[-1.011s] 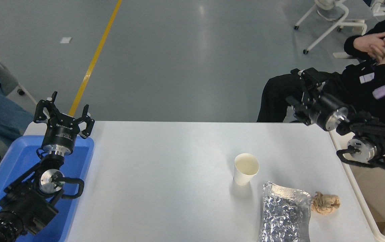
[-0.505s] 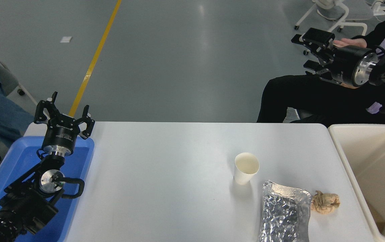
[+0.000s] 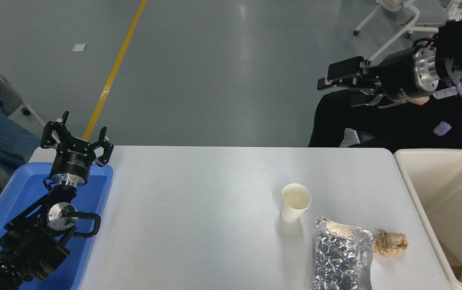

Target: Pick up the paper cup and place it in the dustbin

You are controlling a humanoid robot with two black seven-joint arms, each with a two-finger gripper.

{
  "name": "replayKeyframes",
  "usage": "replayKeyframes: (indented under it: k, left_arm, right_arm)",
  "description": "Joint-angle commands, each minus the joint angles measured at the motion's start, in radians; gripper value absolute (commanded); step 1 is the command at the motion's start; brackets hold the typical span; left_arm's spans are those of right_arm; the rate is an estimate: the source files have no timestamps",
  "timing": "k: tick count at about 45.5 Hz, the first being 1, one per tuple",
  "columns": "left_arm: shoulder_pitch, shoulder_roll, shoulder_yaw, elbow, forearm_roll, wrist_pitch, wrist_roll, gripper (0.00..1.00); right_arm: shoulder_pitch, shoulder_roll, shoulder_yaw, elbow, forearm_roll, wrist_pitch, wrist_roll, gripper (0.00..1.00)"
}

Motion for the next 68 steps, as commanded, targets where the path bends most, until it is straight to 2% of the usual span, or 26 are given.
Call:
replayKeyframes:
  k: [1,15,24,29,38,60,62,63,65,68]
  left_arm:
    - [0.000,0.000,0.000,0.000,-0.001,0.000,0.000,0.99]
    - [0.000,0.000,0.000,0.000,-0.001,0.000,0.000,0.99]
    - [0.000,0.000,0.000,0.000,0.000,0.000,0.000,0.99]
    - [0.000,0.000,0.000,0.000,0.000,0.000,0.000,0.99]
    - [0.000,0.000,0.000,0.000,0.000,0.000,0.000,0.99]
    - [0.000,0.000,0.000,0.000,0.000,-0.001,0.000,0.99]
    - [0.000,0.000,0.000,0.000,0.000,-0.001,0.000,0.99]
    - [0.000,0.000,0.000,0.000,0.000,-0.001,0.000,0.99]
    - [0.000,0.000,0.000,0.000,0.000,-0.001,0.000,0.99]
    - [0.000,0.000,0.000,0.000,0.000,-0.001,0.000,0.99]
  right_arm:
    - [0.049,0.051,-0.005,0.022,-0.193,0.128,-0.001,1.00]
    - [0.235,0.055,-0.005,0.028,-0.198,0.267,-0.001,1.00]
    - [0.244,0.091,0.031,0.031,-0.178,0.273,-0.001,1.00]
    - [0.244,0.122,0.120,0.033,-0.090,0.273,-0.001,1.00]
    - [0.248,0.124,0.119,0.033,0.126,0.273,0.000,1.00]
    - [0.163,0.145,0.120,0.020,0.184,0.237,-0.007,0.99]
    - [0.129,0.147,0.107,0.017,0.181,0.186,-0.020,0.90]
    - [0.112,0.147,0.096,0.016,0.181,0.146,-0.033,0.89]
    - [0.072,0.148,0.073,0.016,0.186,0.055,-0.075,0.89]
    - [0.037,0.150,0.054,0.025,0.192,-0.055,-0.163,0.90]
